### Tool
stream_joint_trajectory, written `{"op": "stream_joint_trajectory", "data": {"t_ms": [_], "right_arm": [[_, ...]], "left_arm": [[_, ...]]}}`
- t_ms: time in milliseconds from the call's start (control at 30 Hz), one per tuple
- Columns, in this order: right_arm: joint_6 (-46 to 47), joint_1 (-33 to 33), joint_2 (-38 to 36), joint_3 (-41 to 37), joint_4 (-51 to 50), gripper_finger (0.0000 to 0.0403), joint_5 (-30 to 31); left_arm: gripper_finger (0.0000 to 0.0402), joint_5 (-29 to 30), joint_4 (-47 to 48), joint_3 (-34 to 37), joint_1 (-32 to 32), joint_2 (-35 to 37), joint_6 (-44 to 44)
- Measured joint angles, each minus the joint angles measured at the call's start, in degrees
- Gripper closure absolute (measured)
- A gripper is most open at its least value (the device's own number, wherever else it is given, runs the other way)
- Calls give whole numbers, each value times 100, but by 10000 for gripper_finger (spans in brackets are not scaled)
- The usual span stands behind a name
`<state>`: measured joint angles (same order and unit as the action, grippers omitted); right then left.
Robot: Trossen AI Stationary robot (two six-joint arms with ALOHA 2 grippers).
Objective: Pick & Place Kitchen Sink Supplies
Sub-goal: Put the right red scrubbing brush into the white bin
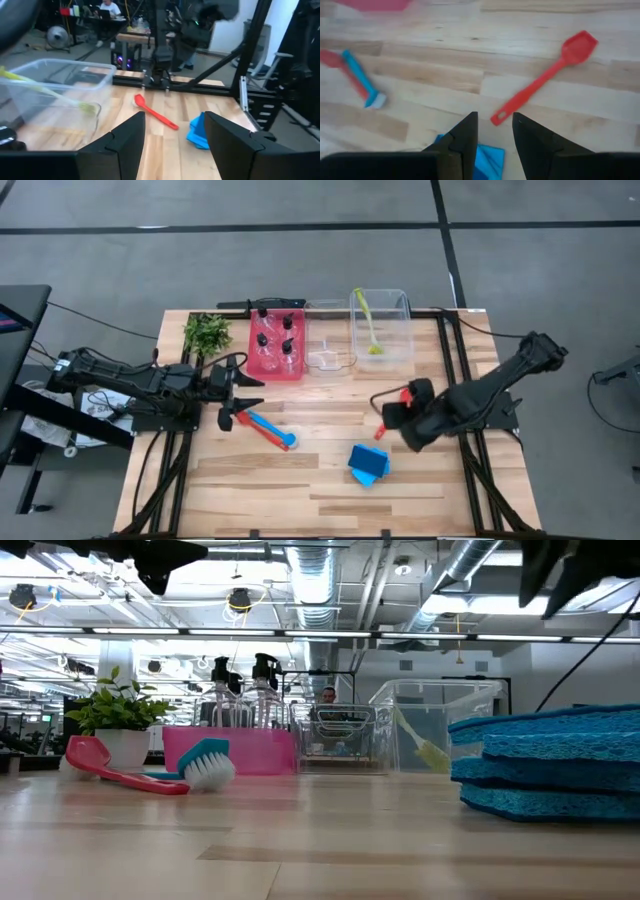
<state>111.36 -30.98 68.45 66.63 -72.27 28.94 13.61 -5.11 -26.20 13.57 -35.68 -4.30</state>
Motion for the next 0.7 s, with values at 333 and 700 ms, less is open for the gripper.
{"op": "stream_joint_trajectory", "data": {"t_ms": [333, 700], "right_arm": [[1028, 41, 1295, 0, 208, 287, -485], [1149, 469, 2172, 0, 138, 287, -666]], "left_arm": [[197, 7, 7, 0, -23, -2, 109], [197, 5, 7, 0, -16, -2, 92]]}}
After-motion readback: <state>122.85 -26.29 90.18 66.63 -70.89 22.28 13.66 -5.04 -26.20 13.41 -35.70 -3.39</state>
